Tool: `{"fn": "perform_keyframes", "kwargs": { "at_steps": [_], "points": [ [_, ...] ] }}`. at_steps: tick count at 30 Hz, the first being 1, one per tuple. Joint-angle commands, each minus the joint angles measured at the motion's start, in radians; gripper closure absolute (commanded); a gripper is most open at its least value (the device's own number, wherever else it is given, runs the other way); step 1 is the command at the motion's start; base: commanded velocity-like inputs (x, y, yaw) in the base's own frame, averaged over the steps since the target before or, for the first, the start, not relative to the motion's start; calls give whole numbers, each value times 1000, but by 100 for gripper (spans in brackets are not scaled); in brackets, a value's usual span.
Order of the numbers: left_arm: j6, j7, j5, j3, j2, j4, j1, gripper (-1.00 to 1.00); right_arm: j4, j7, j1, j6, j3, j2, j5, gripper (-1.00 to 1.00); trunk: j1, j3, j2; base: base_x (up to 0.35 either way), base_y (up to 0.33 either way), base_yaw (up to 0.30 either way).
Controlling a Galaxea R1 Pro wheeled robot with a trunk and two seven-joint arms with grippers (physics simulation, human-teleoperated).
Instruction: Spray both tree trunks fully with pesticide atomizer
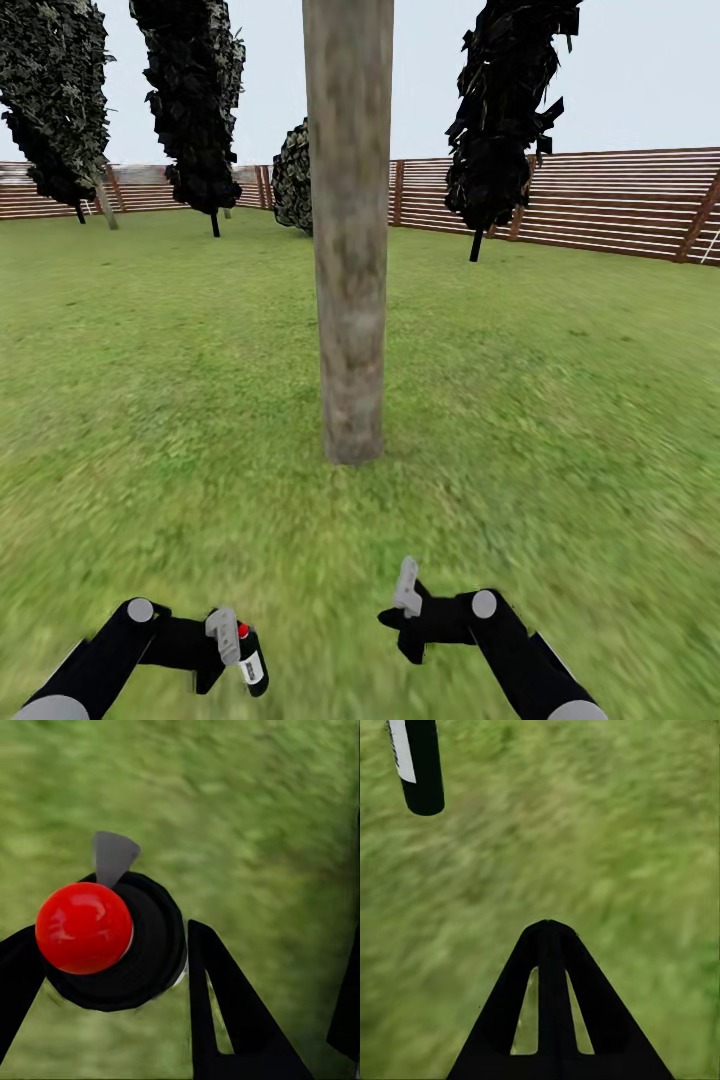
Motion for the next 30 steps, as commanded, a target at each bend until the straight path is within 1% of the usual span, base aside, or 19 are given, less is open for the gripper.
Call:
{"fn": "perform_keyframes", "kwargs": {
  "at_steps": [1,3,4,5,6,7,11,14,17,19,21,25,27,30],
  "points": [
    [-8,-5,-12,-1,-9,-1,0,100,-1,2,0,-8,11,6,11,100,0,-1,0,0,0,0],
    [-6,-3,-21,-30,-20,-1,0,100,-2,1,0,-8,50,13,11,100,0,-1,0,0,0,0],
    [-4,-1,-25,-57,-26,-1,0,100,-2,1,0,-8,80,15,10,100,0,-1,0,0,0,0],
    [-3,-1,-26,-64,-28,-1,0,100,-3,1,0,-8,88,16,10,100,0,-1,0,0,0,0],
    [-3,0,-28,-80,-36,-1,0,100,-4,1,0,-8,104,19,10,100,0,-1,0,0,0,0],
    [-4,0,-29,-86,-43,-1,0,100,-4,1,0,-8,110,23,10,100,0,-1,0,0,0,0],
    [-10,0,-29,-96,-59,-1,1,100,-5,1,0,-8,119,30,9,100,0,-1,0,0,0,0],
    [-14,-2,-29,-99,-77,-1,1,100,-6,2,0,-8,121,35,8,100,0,-1,0,0,0,0],
    [-14,-2,-30,-100,-97,-1,1,100,-7,2,0,-8,122,56,8,100,0,-1,0,0,0,0],
    [-15,-2,-31,-101,-115,-1,0,100,-8,2,0,-8,122,74,8,100,0,-1,0,0,0,0],
    [-15,-1,-33,-101,-125,-1,0,100,-9,2,0,-8,122,87,8,100,0,-1,0,0,0,0],
    [-15,-1,-35,-101,-135,-3,0,100,-11,2,0,-8,123,98,8,100,0,-1,0,0,0,0],
    [-15,0,-35,-102,-140,-3,0,100,-11,2,0,-8,123,109,9,100,0,-1,0,0,0,0],
    [-15,0,-35,-107,-143,-9,0,100,-11,2,0,-8,123,113,9,100,0,-1,0,0,0,0]
  ]
}}
